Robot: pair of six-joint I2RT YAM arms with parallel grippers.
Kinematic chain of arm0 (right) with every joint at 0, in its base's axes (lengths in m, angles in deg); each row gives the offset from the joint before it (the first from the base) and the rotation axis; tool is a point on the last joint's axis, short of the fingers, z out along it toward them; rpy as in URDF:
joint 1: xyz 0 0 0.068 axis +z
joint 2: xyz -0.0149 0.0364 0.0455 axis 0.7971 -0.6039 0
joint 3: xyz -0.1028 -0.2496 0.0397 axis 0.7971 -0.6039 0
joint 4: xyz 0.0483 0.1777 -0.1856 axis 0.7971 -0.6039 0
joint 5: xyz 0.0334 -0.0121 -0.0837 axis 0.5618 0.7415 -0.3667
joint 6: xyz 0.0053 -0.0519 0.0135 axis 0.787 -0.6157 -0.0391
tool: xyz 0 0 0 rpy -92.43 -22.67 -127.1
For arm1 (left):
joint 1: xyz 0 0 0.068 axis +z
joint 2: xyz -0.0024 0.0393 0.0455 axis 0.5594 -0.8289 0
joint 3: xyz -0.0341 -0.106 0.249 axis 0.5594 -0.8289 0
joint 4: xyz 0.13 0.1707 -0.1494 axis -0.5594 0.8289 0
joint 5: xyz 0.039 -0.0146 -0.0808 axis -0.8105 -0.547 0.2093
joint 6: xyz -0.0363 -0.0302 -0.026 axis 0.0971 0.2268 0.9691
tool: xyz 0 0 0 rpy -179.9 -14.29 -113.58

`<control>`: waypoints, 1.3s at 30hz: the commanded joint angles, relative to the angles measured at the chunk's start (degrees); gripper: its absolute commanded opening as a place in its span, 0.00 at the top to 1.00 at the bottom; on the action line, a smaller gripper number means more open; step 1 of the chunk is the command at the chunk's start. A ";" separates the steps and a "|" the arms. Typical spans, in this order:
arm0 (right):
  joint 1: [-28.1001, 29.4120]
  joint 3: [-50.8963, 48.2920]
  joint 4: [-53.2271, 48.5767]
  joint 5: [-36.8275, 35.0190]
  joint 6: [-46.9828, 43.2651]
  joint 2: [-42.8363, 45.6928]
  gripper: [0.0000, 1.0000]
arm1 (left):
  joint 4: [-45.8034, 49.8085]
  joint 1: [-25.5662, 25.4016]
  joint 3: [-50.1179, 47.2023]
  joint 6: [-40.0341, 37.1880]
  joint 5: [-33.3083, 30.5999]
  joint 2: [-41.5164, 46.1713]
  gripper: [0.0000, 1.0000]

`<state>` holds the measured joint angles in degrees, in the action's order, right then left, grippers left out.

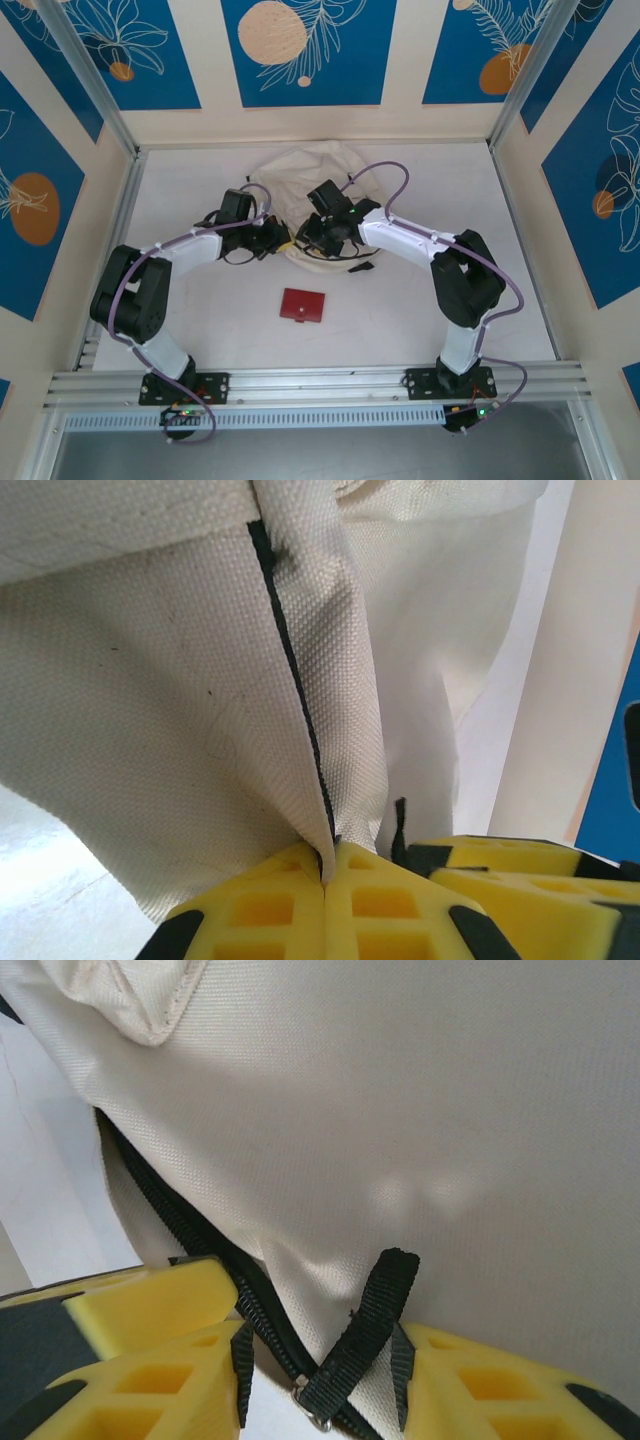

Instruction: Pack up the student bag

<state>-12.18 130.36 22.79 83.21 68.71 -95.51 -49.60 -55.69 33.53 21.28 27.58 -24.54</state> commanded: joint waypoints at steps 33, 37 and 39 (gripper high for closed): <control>5.65 -3.22 -20.36 -30.64 -2.69 5.78 1.00 | 5.56 -0.85 2.88 -0.32 -6.06 -1.76 1.00; 6.00 -4.20 -23.00 -34.57 -1.72 6.86 1.00 | 6.24 -0.68 3.24 -0.51 -6.81 -1.70 1.00; 5.98 -4.34 -23.39 -35.07 -1.81 6.98 1.00 | 6.37 -0.57 3.26 -0.67 -6.89 -1.91 1.00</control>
<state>-5.67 127.56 9.15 56.24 66.09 -90.78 -45.86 -57.35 35.48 21.89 25.31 -25.59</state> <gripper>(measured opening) 0.058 0.047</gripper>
